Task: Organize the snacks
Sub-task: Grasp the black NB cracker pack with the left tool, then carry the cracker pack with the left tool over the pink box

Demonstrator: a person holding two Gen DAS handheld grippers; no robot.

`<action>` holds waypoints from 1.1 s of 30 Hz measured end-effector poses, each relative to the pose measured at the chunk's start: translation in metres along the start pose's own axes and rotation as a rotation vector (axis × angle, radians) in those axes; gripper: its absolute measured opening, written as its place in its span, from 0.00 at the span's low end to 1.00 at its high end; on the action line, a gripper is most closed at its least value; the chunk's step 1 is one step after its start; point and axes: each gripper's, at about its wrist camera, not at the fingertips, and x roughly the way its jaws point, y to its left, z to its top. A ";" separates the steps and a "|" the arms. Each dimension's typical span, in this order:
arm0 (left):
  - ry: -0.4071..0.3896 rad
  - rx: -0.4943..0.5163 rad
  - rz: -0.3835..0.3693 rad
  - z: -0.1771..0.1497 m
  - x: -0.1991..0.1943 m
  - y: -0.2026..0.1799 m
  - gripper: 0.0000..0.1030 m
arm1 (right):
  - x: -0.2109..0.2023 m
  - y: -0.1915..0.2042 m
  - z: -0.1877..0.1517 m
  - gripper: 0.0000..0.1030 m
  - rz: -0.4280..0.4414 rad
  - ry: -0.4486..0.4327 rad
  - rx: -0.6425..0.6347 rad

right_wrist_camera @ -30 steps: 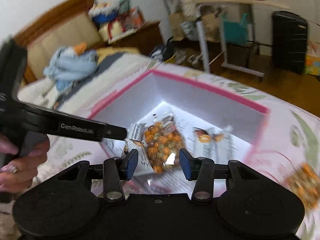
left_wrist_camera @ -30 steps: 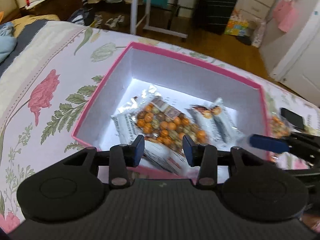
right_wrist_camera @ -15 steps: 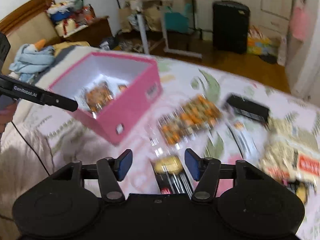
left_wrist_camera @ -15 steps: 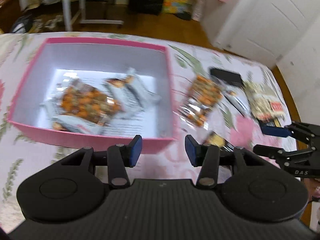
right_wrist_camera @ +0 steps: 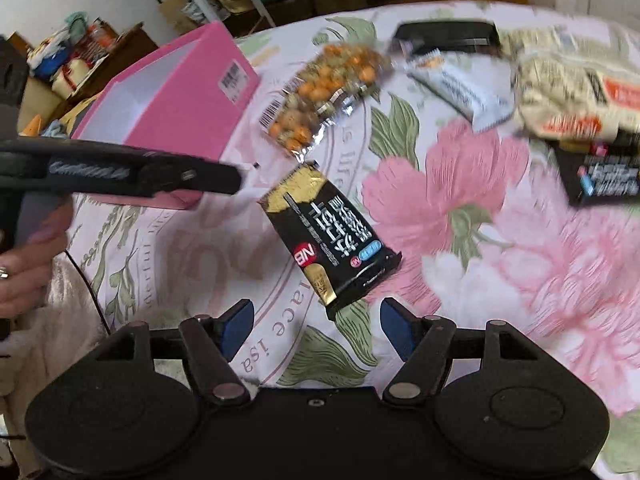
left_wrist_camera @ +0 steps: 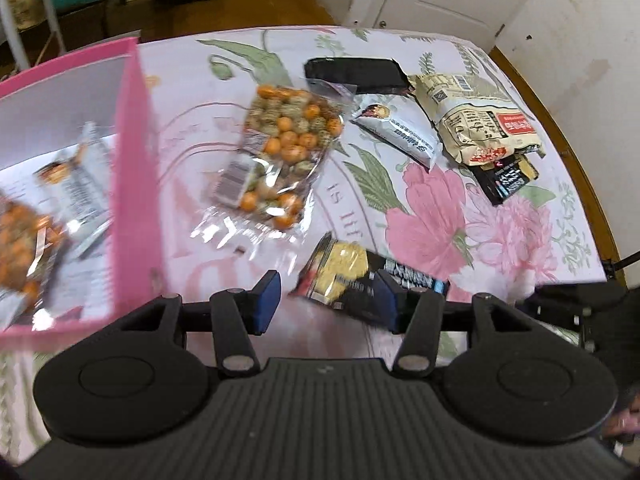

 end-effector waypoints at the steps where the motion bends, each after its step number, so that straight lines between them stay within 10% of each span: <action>1: 0.002 0.003 0.004 0.002 0.011 0.000 0.49 | 0.004 -0.003 -0.001 0.72 0.006 -0.006 0.017; 10: 0.081 -0.160 -0.078 -0.004 0.053 0.013 0.50 | 0.016 -0.007 0.006 0.65 -0.024 -0.063 0.048; 33: 0.067 -0.116 -0.066 -0.027 0.000 -0.023 0.53 | 0.006 0.022 0.006 0.82 -0.151 -0.099 -0.034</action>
